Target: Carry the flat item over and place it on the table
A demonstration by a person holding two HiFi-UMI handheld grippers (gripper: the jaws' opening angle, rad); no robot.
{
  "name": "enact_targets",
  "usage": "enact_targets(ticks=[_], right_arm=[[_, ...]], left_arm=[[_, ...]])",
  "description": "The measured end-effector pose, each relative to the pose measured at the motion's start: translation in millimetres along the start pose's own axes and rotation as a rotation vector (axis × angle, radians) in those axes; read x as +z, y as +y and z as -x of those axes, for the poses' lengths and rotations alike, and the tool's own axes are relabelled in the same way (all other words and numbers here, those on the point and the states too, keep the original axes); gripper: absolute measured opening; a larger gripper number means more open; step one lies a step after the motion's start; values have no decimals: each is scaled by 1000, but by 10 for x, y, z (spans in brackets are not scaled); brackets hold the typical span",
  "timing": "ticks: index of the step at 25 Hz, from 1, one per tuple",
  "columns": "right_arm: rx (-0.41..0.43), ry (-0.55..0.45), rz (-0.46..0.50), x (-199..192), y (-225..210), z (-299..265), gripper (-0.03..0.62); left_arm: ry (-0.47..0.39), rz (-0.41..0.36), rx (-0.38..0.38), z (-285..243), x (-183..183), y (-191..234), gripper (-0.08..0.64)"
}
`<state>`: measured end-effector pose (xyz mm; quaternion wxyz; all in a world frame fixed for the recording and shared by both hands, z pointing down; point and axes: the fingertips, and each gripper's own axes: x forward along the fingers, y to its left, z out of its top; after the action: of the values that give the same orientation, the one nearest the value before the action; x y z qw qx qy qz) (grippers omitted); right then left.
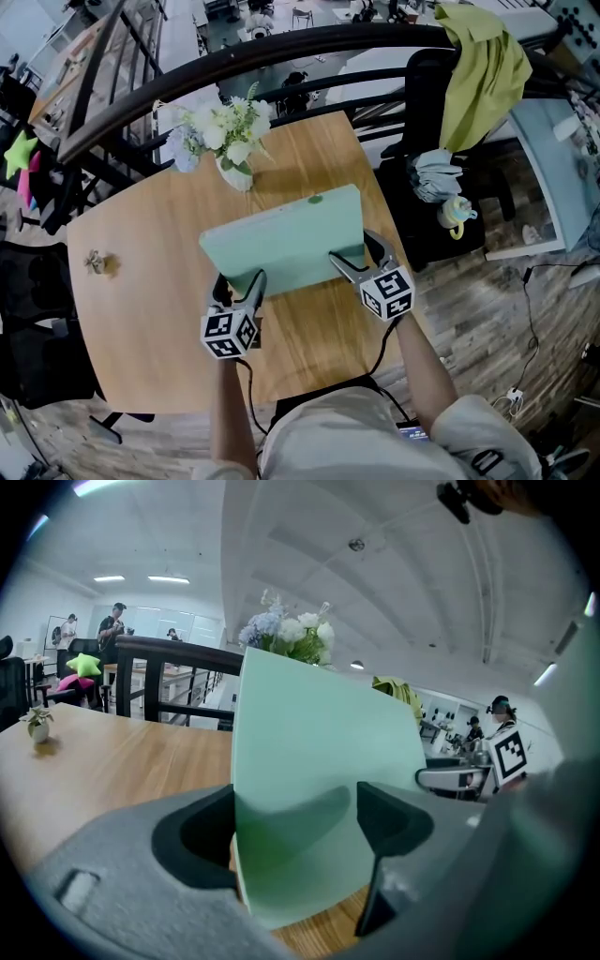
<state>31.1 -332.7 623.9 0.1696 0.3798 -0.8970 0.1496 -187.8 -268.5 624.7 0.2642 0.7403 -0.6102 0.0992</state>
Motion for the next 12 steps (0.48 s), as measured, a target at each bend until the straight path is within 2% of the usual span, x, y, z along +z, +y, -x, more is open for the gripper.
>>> enact_targets(ticks=[12], right_arm=[[3, 54, -57, -245, -86, -132, 365]], left_arm=[[50, 17, 0, -187, -166, 60, 410]])
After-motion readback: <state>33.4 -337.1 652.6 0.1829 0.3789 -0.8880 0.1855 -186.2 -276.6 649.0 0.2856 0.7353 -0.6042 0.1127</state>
